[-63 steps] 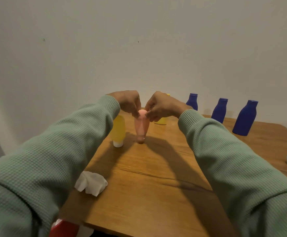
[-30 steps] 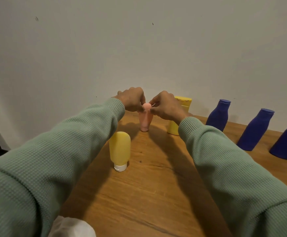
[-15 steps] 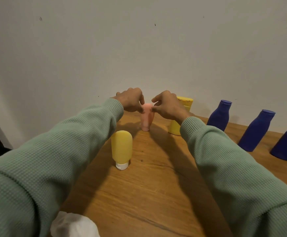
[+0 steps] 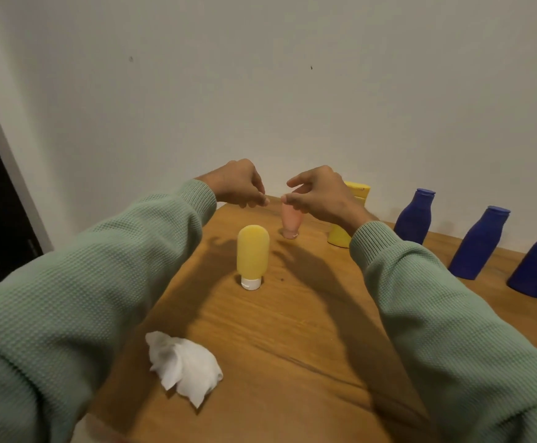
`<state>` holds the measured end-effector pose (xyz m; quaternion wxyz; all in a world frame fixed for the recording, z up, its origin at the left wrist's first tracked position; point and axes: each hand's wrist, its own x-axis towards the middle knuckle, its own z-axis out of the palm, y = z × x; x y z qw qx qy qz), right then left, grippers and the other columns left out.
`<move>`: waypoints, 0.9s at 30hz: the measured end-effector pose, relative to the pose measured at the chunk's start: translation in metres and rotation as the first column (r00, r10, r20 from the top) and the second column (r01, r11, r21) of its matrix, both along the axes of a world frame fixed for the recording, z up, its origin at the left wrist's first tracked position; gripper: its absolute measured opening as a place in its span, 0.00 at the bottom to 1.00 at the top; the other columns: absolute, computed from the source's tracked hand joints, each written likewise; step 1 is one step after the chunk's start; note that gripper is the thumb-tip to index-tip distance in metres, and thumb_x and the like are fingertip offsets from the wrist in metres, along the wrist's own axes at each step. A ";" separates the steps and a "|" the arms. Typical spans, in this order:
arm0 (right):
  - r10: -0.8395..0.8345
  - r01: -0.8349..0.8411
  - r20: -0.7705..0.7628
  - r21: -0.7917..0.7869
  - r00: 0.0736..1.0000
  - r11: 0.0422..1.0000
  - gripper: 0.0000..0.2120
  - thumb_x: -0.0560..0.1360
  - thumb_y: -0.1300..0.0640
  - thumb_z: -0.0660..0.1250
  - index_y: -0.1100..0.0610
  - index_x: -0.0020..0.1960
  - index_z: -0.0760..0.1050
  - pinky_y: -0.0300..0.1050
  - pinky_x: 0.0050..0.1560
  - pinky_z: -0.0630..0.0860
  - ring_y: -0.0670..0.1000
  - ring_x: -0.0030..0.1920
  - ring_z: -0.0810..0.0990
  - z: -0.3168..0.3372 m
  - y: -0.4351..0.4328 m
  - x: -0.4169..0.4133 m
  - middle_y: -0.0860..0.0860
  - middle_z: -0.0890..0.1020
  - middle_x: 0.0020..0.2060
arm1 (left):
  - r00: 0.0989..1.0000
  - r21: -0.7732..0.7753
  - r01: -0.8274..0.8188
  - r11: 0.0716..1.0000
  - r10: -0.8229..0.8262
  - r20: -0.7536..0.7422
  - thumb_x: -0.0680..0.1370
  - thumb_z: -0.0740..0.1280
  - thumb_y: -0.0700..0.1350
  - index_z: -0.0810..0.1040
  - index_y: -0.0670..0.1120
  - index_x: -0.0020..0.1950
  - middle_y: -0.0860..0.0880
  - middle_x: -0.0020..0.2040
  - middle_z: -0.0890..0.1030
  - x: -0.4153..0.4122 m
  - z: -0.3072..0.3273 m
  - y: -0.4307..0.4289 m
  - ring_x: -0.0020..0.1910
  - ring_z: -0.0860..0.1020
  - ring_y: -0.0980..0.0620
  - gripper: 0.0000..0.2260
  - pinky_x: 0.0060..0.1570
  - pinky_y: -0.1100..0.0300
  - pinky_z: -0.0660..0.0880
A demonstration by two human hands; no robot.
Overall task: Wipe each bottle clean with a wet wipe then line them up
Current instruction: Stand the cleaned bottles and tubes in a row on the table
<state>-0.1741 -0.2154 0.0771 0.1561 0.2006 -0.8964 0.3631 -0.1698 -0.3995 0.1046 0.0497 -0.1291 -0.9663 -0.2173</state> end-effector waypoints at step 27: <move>0.160 -0.194 0.206 0.161 0.965 0.968 0.10 0.70 0.59 0.74 0.62 0.49 0.81 0.44 0.39 0.82 0.48 0.34 0.84 0.005 -0.033 0.048 0.55 0.85 0.36 | 0.983 -0.102 0.087 0.991 -0.069 0.172 0.73 0.74 0.44 0.83 0.38 0.54 0.44 0.44 0.85 0.051 -0.008 -0.018 0.41 0.84 0.51 0.13 0.51 0.57 0.80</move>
